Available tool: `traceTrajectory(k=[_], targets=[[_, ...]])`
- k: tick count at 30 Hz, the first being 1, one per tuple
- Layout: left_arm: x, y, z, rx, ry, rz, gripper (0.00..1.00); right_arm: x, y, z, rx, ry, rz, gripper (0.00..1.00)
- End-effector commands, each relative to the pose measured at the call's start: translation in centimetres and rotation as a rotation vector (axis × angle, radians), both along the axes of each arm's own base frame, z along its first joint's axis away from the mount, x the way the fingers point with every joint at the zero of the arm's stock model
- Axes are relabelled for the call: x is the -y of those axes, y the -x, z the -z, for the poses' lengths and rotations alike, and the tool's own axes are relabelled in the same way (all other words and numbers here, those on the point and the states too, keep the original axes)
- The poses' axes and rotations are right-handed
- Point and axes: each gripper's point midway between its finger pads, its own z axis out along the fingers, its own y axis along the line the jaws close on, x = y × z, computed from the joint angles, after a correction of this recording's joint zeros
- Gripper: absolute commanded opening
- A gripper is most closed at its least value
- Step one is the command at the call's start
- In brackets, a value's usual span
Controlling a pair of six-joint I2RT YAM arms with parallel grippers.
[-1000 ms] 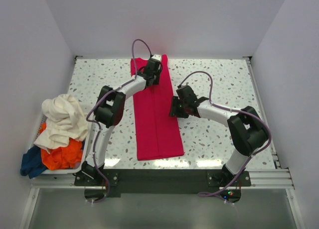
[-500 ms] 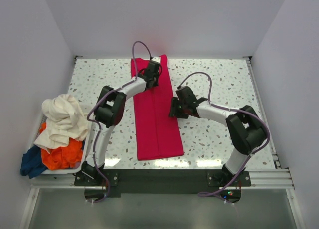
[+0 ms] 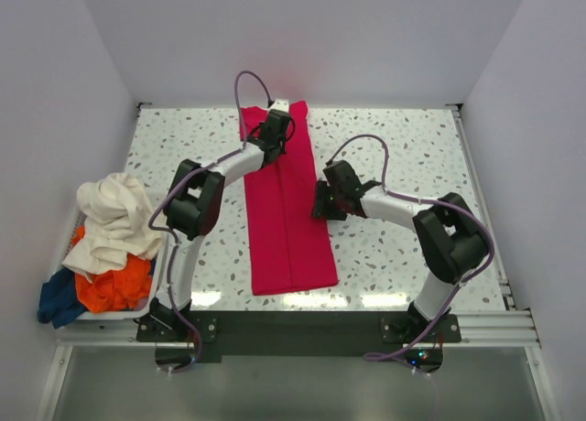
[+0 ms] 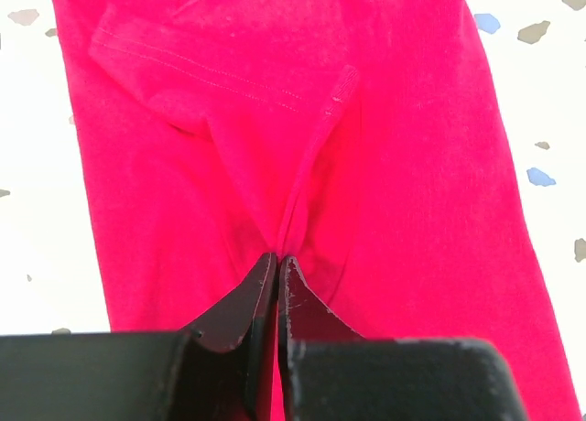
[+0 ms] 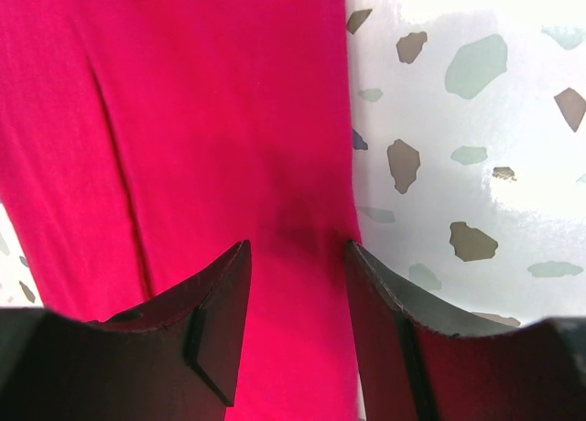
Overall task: Fold and stack the t-shirts
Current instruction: Fold the tshirt
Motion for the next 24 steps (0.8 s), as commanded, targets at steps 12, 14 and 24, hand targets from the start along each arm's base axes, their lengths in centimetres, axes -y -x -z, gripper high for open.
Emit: traceTrajectory(k=[12,14,24], targets=[[-0.6,-0.2,0.2,0.022,0.01,-0.063,0.03,0.5,0.3,0.3,0.002,0.018,0.003,0.49],[-0.5,-0.1,0.9,0.008,0.01,-0.061,0.05,1.0,0.1,-0.3,0.019,0.033,0.016,0.49],[-0.5,0.2,2.0,-0.019,0.028,-0.062,0.25,2.2,0.4,-3.3,0.078,0.054,0.016,0.51]])
